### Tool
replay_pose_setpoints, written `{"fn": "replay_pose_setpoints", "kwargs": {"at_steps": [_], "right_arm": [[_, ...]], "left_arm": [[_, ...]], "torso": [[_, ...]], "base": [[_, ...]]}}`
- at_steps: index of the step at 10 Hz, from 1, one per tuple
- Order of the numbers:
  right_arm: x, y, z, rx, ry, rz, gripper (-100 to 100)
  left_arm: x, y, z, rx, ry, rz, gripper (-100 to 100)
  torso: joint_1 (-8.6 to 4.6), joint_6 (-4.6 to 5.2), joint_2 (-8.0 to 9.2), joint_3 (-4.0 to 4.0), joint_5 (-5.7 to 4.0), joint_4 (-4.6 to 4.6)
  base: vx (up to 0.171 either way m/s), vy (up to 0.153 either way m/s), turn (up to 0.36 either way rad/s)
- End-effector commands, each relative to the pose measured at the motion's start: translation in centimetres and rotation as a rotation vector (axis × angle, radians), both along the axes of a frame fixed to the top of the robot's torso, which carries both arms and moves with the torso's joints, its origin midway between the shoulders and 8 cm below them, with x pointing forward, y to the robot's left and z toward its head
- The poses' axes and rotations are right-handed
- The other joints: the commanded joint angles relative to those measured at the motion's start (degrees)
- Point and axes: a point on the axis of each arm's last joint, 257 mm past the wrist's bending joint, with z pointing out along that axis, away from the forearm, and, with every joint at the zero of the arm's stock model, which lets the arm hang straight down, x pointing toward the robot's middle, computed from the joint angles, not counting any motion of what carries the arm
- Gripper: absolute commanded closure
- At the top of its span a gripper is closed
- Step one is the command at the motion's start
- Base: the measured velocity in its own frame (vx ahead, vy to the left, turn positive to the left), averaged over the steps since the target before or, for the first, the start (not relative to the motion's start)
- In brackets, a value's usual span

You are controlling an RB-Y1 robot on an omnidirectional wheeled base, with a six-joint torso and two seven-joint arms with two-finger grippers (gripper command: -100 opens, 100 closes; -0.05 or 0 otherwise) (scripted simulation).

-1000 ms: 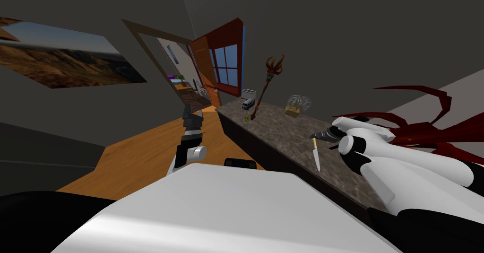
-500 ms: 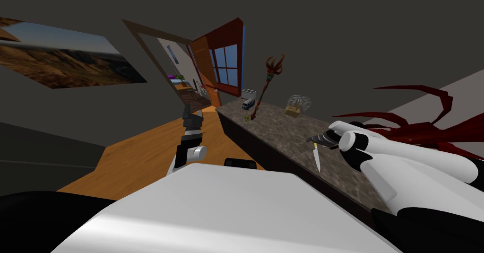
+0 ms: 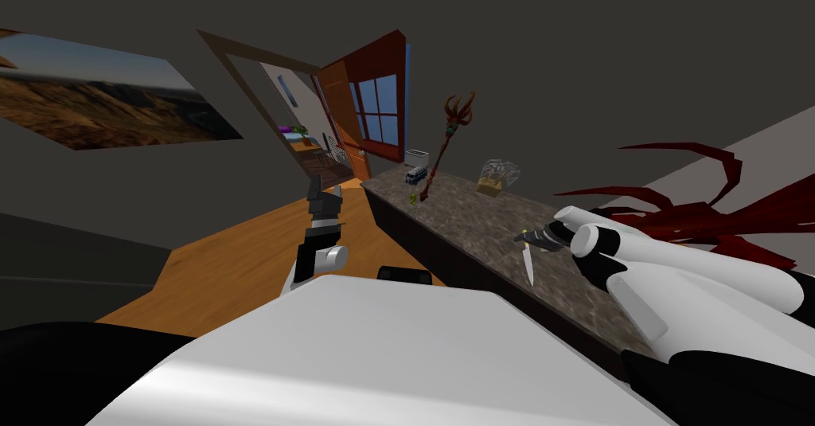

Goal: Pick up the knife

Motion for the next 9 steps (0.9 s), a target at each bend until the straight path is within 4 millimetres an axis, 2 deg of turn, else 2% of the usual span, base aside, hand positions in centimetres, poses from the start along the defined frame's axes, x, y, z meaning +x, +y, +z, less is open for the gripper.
{"fn": "replay_pose_setpoints", "kwargs": {"at_steps": [1, 3, 5, 6, 7, 8, 9], "right_arm": [[0.2, 0.8, -0.2, 0.036, -0.012, -0.023, -100], [0.4, 1.1, -0.1, 0.046, -0.019, -0.03, -100], [-0.3, 2.7, -1.1, 0.114, -0.011, -0.073, -100], [-0.1, 2.1, -0.8, 0.094, -0.016, -0.06, -100], [-0.2, 2.2, -0.8, 0.098, -0.014, -0.063, 0], [-0.3, 2.6, -2.3, 0.097, -0.014, -0.079, -100], [-0.3, 2.6, -2.3, 0.097, -0.014, -0.079, -100]], "left_arm": [[0.0, 0.0, 0.0, 0.0, 0.0, 0.0, 0], [0.0, 0.0, 0.0, 0.0, 0.0, 0.0, 0], [0.0, 0.0, 0.0, 0.0, 0.0, 0.0, 0], [0.0, 0.0, 0.0, 0.0, 0.0, 0.0, 0], [0.0, 0.0, 0.0, 0.0, 0.0, 0.0, 0], [0.0, 0.0, 0.0, 0.0, 0.0, 0.0, 0], [0.0, 0.0, 0.0, 0.0, 0.0, 0.0, 0]], "torso": [[0.0, 0.0, 0.0, 0.0, 0.0, 0.0], [-0.08, 0.01, 0.02, 0.01, -0.01, 0.01], [-0.09, 0.02, 0.02, 0.01, -0.02, 0.0], [-0.1, 0.02, 0.03, 0.02, -0.02, 0.01], [-0.03, 0.0, 0.01, 0.01, -0.01, 0.0], [0.02, 0.0, 0.0, 0.0, 0.01, 0.0], [-0.05, -0.05, 0.03, 0.01, 0.0, 0.0]], "base": [[-0.005, -0.018, -0.058], [-0.006, -0.033, -0.026], [-0.006, -0.036, -0.035], [-0.003, -0.016, -0.007], [0.0, 0.0, 0.0], [-0.018, -0.033, 0.114], [-0.029, -0.054, 0.08]]}}
